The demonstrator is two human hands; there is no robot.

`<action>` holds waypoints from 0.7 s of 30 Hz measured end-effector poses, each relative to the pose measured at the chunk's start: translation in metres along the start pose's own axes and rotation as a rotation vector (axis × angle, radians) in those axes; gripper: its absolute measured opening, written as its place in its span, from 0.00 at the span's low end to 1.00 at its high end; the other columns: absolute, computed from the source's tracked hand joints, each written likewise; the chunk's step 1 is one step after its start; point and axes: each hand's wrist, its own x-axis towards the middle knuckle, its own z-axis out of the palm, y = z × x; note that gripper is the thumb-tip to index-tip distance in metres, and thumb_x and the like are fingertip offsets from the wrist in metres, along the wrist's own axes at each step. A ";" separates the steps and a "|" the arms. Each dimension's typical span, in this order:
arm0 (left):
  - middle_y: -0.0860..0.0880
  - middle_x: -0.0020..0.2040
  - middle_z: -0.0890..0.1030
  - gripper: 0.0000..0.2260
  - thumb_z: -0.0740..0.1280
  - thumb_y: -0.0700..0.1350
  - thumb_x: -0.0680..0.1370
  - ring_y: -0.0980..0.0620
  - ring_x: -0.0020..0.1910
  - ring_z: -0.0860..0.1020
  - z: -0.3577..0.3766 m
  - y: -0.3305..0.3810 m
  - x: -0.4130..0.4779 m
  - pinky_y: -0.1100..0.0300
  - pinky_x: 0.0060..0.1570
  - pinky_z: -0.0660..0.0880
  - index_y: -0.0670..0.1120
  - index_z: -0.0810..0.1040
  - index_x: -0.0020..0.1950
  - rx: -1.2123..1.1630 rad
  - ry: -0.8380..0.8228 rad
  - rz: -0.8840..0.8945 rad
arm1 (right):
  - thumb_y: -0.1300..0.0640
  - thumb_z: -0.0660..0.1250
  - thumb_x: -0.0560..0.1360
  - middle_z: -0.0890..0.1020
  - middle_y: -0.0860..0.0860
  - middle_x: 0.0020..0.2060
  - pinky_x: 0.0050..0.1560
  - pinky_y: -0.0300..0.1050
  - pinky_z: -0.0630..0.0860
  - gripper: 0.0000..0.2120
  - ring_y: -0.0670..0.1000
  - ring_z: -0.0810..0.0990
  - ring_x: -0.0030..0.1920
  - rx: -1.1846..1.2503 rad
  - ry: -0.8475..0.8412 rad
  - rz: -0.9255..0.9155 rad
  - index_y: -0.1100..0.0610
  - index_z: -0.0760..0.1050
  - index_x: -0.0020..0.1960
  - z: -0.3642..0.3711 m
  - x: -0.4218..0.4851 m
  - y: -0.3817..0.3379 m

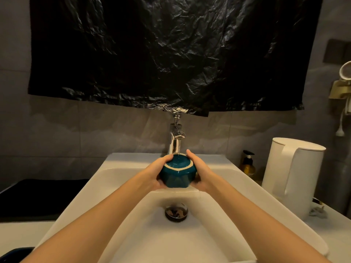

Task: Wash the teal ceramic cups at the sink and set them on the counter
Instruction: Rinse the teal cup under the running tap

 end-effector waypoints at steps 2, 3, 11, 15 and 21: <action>0.41 0.46 0.80 0.10 0.67 0.49 0.76 0.42 0.45 0.78 0.001 0.001 -0.003 0.46 0.45 0.76 0.43 0.76 0.52 -0.093 0.036 0.022 | 0.46 0.60 0.79 0.82 0.58 0.50 0.52 0.52 0.78 0.18 0.56 0.80 0.52 0.067 -0.056 -0.011 0.59 0.76 0.58 0.004 0.000 0.002; 0.41 0.45 0.79 0.09 0.66 0.48 0.77 0.42 0.43 0.78 0.001 0.002 -0.004 0.46 0.44 0.75 0.43 0.76 0.50 -0.131 0.050 0.027 | 0.48 0.59 0.80 0.82 0.58 0.52 0.53 0.52 0.77 0.18 0.57 0.80 0.53 0.097 -0.088 -0.021 0.60 0.76 0.59 0.006 0.000 0.003; 0.42 0.47 0.80 0.09 0.68 0.46 0.75 0.42 0.46 0.78 -0.006 0.006 -0.005 0.47 0.50 0.75 0.42 0.77 0.52 -0.027 -0.011 0.001 | 0.42 0.63 0.76 0.85 0.58 0.42 0.46 0.51 0.79 0.20 0.58 0.82 0.47 0.117 0.015 0.090 0.59 0.79 0.52 0.004 -0.002 0.001; 0.41 0.52 0.80 0.13 0.70 0.46 0.74 0.41 0.54 0.77 -0.007 0.004 -0.002 0.48 0.46 0.77 0.43 0.75 0.56 0.043 -0.001 -0.043 | 0.40 0.61 0.77 0.83 0.57 0.41 0.40 0.52 0.78 0.21 0.58 0.80 0.43 0.024 0.071 0.168 0.58 0.77 0.49 0.001 -0.003 0.000; 0.44 0.51 0.83 0.19 0.71 0.54 0.72 0.46 0.50 0.80 -0.018 0.004 -0.001 0.55 0.45 0.78 0.44 0.78 0.56 0.194 -0.018 -0.056 | 0.41 0.64 0.76 0.83 0.55 0.44 0.41 0.48 0.79 0.18 0.55 0.81 0.45 -0.073 0.016 0.196 0.56 0.77 0.50 0.006 0.000 -0.001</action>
